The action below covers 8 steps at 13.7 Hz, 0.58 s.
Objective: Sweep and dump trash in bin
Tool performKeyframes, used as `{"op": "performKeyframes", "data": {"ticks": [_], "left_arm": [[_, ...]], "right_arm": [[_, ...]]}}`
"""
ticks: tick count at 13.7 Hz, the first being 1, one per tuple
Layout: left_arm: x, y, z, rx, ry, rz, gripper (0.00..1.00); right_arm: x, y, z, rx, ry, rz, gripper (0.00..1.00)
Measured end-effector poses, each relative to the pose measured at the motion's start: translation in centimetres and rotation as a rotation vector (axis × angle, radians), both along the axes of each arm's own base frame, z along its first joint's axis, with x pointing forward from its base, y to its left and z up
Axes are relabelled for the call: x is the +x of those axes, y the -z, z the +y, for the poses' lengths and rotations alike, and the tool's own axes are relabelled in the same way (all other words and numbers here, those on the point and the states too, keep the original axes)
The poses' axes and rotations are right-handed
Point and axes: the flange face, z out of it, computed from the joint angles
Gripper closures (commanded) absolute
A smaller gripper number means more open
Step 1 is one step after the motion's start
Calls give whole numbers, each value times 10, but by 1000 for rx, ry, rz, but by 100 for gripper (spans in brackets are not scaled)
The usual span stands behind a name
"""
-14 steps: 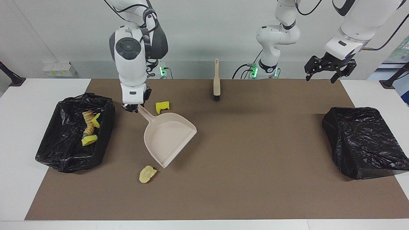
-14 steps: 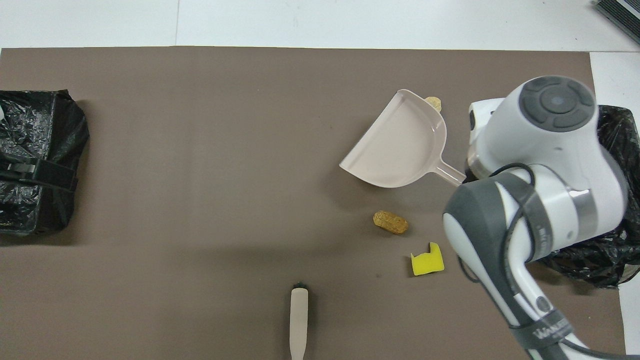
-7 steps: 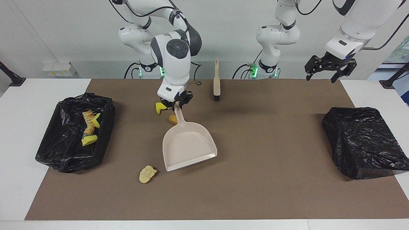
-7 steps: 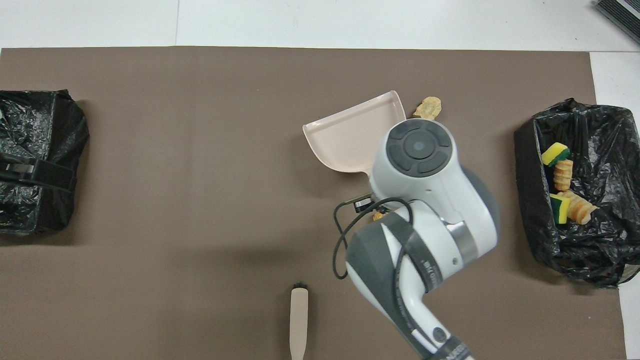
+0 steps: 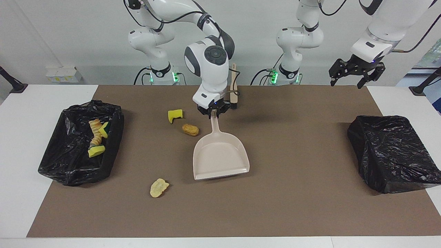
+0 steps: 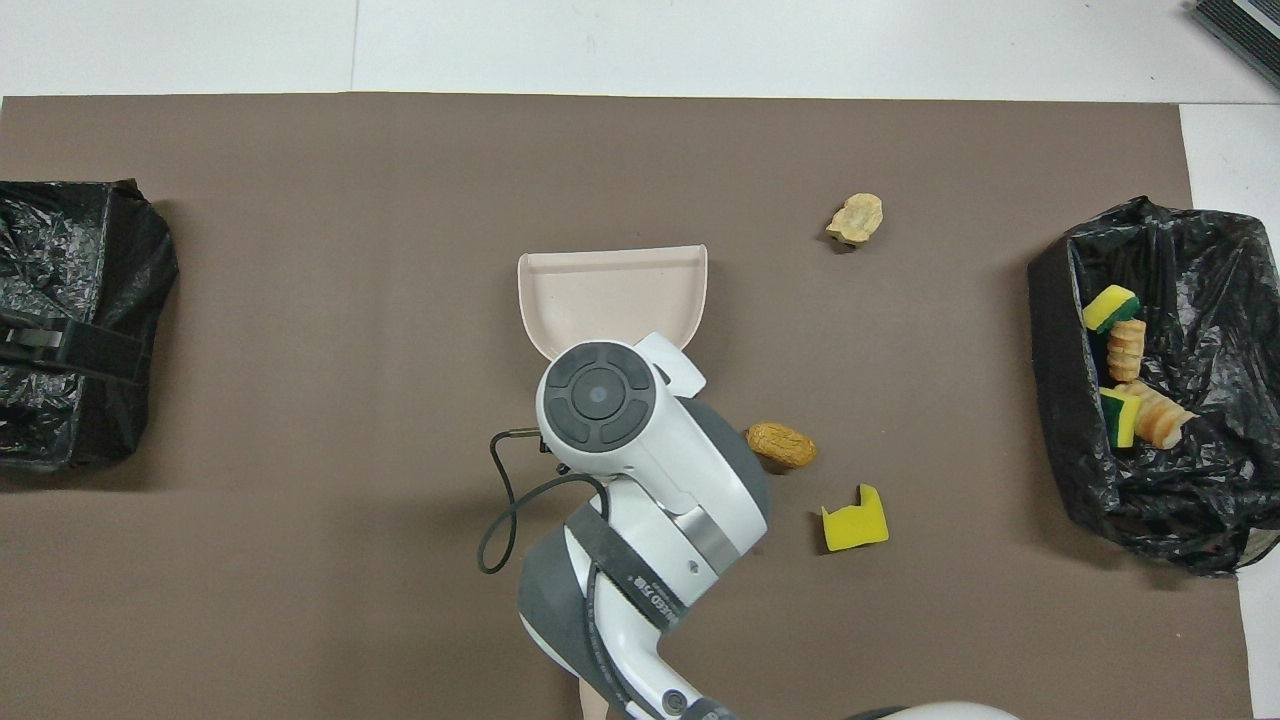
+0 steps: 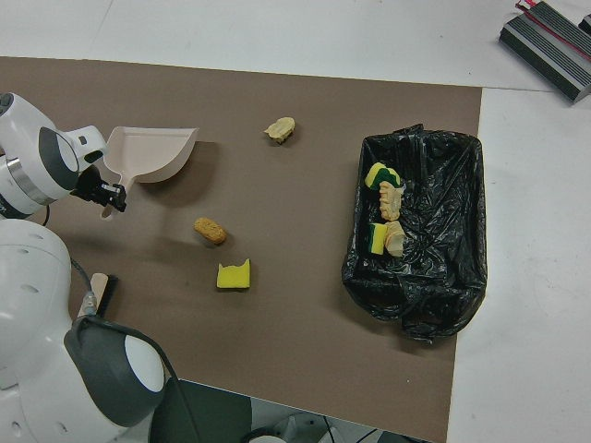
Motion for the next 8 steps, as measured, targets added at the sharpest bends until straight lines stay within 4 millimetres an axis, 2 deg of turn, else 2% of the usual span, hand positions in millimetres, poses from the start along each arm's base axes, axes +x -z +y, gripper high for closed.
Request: {"op": "performKeyframes", "data": {"ticks": [1,2,5,8], "left_arm": [[0,0,0,0,0,0,0],[0,0,0,0,0,0,0],[0,0,0,0,0,0,0],[0,0,0,0,0,0,0]], "right_arm": [[2,10,7,3,18,-1,55],[6,16,9,10,32,4,1],[13,15,8,42,60,16,0],[-1,15,18,47,47,42,0]]}}
